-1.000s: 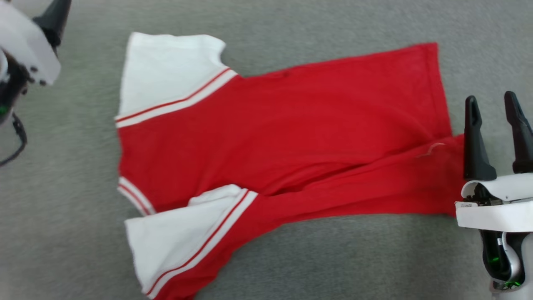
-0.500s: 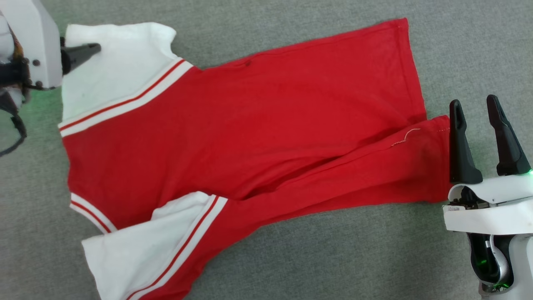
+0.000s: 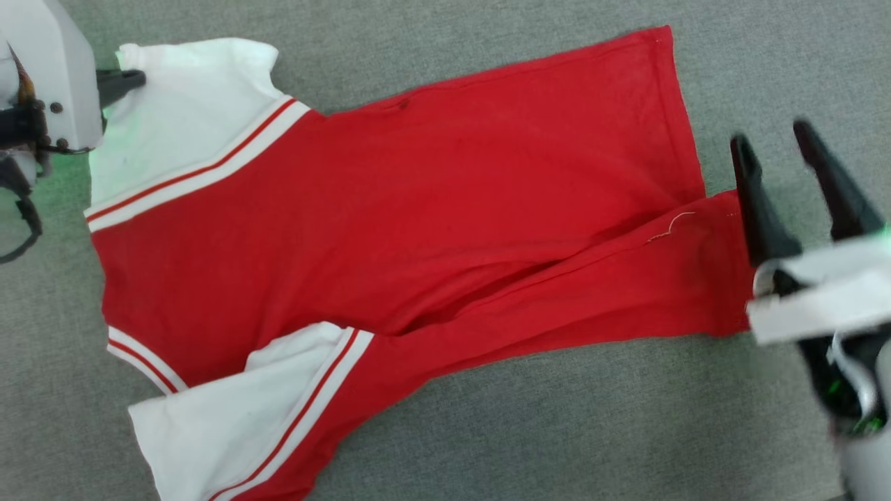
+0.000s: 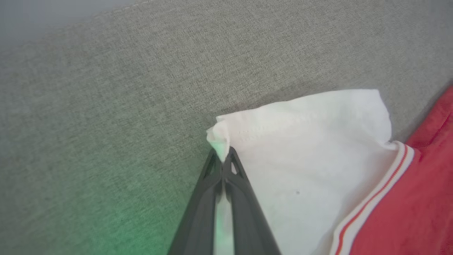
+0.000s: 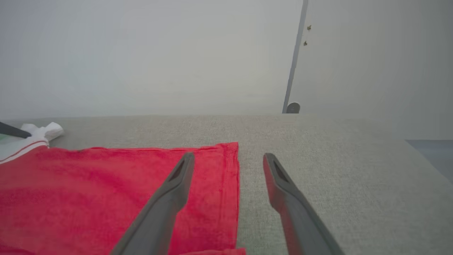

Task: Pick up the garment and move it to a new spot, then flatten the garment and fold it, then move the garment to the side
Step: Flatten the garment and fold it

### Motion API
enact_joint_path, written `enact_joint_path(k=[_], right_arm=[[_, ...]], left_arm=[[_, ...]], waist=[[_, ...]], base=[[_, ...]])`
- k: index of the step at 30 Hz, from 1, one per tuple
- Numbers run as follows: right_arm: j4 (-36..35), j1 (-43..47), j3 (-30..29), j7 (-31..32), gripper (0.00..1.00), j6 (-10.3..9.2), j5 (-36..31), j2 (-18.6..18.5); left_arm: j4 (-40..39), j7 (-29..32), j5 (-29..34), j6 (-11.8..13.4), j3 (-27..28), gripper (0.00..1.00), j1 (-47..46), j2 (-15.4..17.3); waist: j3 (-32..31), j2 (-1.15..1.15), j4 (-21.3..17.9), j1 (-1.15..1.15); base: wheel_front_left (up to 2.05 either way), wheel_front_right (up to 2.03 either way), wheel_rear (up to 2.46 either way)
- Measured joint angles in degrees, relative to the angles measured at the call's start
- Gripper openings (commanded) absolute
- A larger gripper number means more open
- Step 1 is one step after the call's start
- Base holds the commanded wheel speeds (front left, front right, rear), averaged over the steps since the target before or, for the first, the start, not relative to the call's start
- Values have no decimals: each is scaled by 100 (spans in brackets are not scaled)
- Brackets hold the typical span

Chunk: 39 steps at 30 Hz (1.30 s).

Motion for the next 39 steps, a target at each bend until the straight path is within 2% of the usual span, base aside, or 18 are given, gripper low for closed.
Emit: enact_joint_path(k=[3, 5, 10, 15, 19, 27, 28, 29, 30, 31, 39], right_arm=[[142, -674, 242, 836, 100, 1, 41, -411], [421, -1129, 412, 1615, 100, -1, 229, -625], [1061, -2320, 691, 2951, 100, 1, 1102, -887], [1730, -3037, 1021, 4090, 100, 1, 1541, -1114], [2148, -3404, 1235, 4638, 100, 1, 1628, -1289], [2894, -3815, 1416, 4881, 100, 1, 1536, -1356], [2949, -3863, 1424, 4879, 95, 1, 1540, -1354], [2999, -3899, 1457, 4893, 36, 1, 1571, -1351], [3012, -3924, 1494, 4918, 6, 0, 1628, -1357], [3021, -3936, 1502, 4907, 0, -1, 1683, -1370], [3105, -3950, 1641, 4381, 0, 1, 1816, -1494]], left_arm=[[-47, -31, -77, 0, -64, 0, -2, -40], [-98, -86, -136, 0, -108, 0, -7, -79], [-185, -174, -227, 0, -245, 0, -104, -234], [-242, -240, -323, 0, -357, 0, -250, -374], [-280, -282, -411, 0, -438, 0, -359, -426], [-371, -403, -601, -14, -586, 0, -494, -481], [-379, -423, -628, -14, -603, 0, -505, -485], [-390, -439, -647, -14, -617, 0, -508, -486], [-397, -461, -676, -14, -630, 0, -509, -490], [-413, -499, -705, -14, -638, 0, -511, -492], [-559, -1056, -831, -13, -767, 0, -415, -608]], waist=[[-6, 0, 46, 0], [-2, 0, 94, 0], [41, 0, 268, 0], [126, 0, 472, 0], [210, 0, 598, 0], [335, 0, 766, 0], [344, 0, 782, 0], [352, 0, 796, 0], [358, 0, 810, 0], [360, 0, 824, 0], [172, 0, 922, 0]], base=[[0, 0, 0], [0, 0, 0], [0, 0, 0], [0, 0, 0], [0, 0, 0], [0, 0, 0], [0, 0, 0], [0, 0, 0], [0, 0, 0], [0, 0, 0], [0, 0, 0]])
